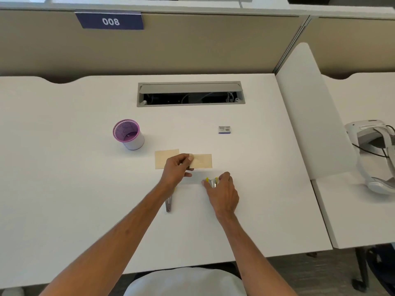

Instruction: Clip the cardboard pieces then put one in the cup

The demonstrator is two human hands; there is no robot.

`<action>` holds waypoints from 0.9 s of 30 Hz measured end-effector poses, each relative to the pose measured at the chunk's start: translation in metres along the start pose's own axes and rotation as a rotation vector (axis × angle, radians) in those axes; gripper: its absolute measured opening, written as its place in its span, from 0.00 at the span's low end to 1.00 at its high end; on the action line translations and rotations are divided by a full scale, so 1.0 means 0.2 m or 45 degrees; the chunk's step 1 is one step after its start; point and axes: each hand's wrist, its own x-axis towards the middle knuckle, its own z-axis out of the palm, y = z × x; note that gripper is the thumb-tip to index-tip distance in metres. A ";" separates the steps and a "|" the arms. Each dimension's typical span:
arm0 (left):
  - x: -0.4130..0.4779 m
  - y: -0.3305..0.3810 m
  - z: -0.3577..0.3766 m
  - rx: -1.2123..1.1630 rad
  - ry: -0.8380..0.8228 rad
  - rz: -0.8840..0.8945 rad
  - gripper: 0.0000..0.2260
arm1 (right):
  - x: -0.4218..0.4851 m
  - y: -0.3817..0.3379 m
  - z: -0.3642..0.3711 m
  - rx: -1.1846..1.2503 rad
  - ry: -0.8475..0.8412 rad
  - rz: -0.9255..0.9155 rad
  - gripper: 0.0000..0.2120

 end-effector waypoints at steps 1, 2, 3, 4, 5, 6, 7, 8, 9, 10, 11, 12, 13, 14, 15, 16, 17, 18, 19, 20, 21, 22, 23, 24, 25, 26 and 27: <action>0.00 0.00 0.00 -0.003 -0.003 0.002 0.13 | 0.00 0.01 -0.02 0.053 0.014 0.027 0.28; 0.00 0.01 0.00 -0.005 -0.003 0.004 0.13 | 0.01 0.01 -0.05 0.099 0.048 0.041 0.28; 0.00 0.02 0.00 -0.007 -0.001 0.006 0.13 | 0.02 0.02 -0.08 0.139 0.096 0.023 0.26; 0.01 0.03 0.00 -0.011 0.003 0.008 0.13 | 0.03 0.03 -0.12 0.181 0.142 -0.027 0.23; 0.01 0.04 0.00 -0.018 0.004 0.012 0.13 | 0.04 0.04 -0.15 0.231 0.177 -0.105 0.19; 0.01 0.05 0.00 -0.027 0.003 0.019 0.12 | 0.06 0.05 -0.18 0.272 0.196 -0.194 0.15; 0.01 0.06 0.01 -0.034 0.001 0.026 0.12 | 0.08 0.05 -0.22 0.296 0.195 -0.289 0.13; 0.01 0.07 0.01 -0.038 -0.002 0.033 0.11 | 0.10 0.04 -0.25 0.299 0.184 -0.384 0.15; 0.00 0.08 0.02 -0.041 -0.007 0.041 0.11 | 0.12 0.03 -0.27 0.289 0.166 -0.483 0.19; 0.00 0.09 0.03 -0.044 -0.015 0.048 0.11 | 0.13 0.02 -0.29 0.271 0.152 -0.582 0.24; -0.01 0.10 0.03 -0.048 -0.025 0.053 0.11 | 0.15 0.00 -0.31 0.252 0.144 -0.674 0.27; -0.01 0.11 0.04 -0.055 -0.035 0.053 0.11 | 0.16 -0.02 -0.32 0.223 0.140 -0.758 0.30; -0.01 0.11 0.04 -0.064 -0.043 0.050 0.11 | 0.17 -0.04 -0.33 0.186 0.132 -0.831 0.31; -0.01 0.12 0.04 -0.074 -0.050 0.048 0.11 | 0.18 -0.06 -0.34 0.150 0.120 -0.885 0.31; -0.01 0.12 0.04 -0.084 -0.056 0.048 0.11 | 0.19 -0.07 -0.34 0.128 0.107 -0.921 0.30; -0.01 0.13 0.04 -0.092 -0.058 0.050 0.11 | 0.19 -0.09 -0.35 0.130 0.096 -0.946 0.28; -0.01 0.13 0.03 -0.099 -0.057 0.051 0.10 | 0.20 -0.10 -0.35 0.145 0.093 -0.963 0.26; -0.02 0.14 0.03 -0.103 -0.054 0.051 0.10 | 0.20 -0.11 -0.35 0.164 0.097 -0.973 0.23; -0.02 0.15 0.03 -0.108 -0.051 0.048 0.10 | 0.20 -0.12 -0.35 0.181 0.108 -0.978 0.20; -0.02 0.15 0.02 -0.116 -0.049 0.043 0.10 | 0.20 -0.13 -0.35 0.195 0.123 -0.976 0.17; -0.02 0.16 0.02 -0.130 -0.050 0.035 0.10 | 0.20 -0.14 -0.35 0.211 0.139 -0.973 0.15; -0.02 0.16 0.01 -0.148 -0.055 0.028 0.09 | 0.21 -0.15 -0.35 0.238 0.155 -0.972 0.14; -0.03 0.17 0.01 -0.164 -0.064 0.028 0.10 | 0.20 -0.15 -0.36 0.276 0.170 -0.970 0.12; -0.04 0.17 0.00 -0.171 -0.074 0.033 0.12 | 0.20 -0.16 -0.36 0.322 0.176 -0.966 0.11; -0.04 0.18 -0.01 -0.164 -0.082 0.040 0.13 | 0.20 -0.18 -0.36 0.376 0.165 -0.950 0.10; -0.05 0.19 -0.01 -0.148 -0.084 0.048 0.15 | 0.20 -0.19 -0.37 0.436 0.129 -0.918 0.09; -0.06 0.19 -0.01 -0.132 -0.079 0.058 0.16 | 0.20 -0.20 -0.37 0.503 0.062 -0.861 0.08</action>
